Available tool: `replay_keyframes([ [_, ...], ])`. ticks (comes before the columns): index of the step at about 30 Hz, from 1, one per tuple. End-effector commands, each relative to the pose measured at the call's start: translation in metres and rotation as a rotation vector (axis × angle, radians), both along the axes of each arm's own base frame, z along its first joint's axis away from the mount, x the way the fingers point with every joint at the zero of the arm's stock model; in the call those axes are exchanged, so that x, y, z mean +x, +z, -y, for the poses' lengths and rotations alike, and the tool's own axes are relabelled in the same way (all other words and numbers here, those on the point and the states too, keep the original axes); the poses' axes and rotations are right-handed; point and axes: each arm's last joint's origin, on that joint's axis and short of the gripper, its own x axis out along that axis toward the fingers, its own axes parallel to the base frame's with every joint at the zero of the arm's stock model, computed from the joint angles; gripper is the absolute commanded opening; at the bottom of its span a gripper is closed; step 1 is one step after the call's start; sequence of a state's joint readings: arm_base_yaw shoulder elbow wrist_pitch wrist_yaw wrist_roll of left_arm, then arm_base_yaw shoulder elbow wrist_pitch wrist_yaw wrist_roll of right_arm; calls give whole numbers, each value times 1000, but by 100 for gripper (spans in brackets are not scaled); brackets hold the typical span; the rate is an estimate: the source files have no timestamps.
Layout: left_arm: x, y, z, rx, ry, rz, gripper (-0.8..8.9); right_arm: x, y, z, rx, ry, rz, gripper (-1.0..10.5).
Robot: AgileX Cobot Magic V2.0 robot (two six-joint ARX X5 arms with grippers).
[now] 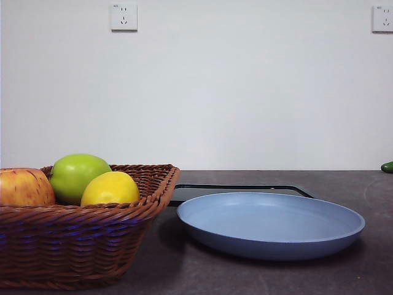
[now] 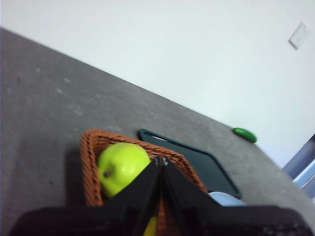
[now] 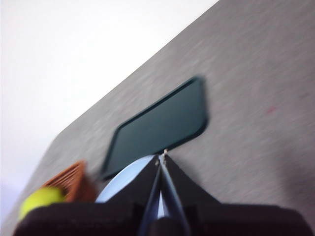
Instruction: Take the lemon from the basket,put the lemon in the plate,hand out the plate
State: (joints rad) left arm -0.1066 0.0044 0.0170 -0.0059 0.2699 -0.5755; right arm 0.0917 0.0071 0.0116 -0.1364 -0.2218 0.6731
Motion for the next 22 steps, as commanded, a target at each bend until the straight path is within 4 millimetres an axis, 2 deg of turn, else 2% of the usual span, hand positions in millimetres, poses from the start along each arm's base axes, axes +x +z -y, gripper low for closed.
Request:
replay_keyframes([
  [1,0,0,0,-72,-11,-43,7,-2,7,-2,44,54,5,5],
  [5,-4,11,0,-54,-6,-84,7,-7,21,-1,57,61,-33,5],
  [13,-10,58,-1,93,6,-85,7,-12,60,-1,-50,76,-87,5],
  [22,13,115,4,281,-132,-110,7,3,109,-2,-207,123,-181,5],
])
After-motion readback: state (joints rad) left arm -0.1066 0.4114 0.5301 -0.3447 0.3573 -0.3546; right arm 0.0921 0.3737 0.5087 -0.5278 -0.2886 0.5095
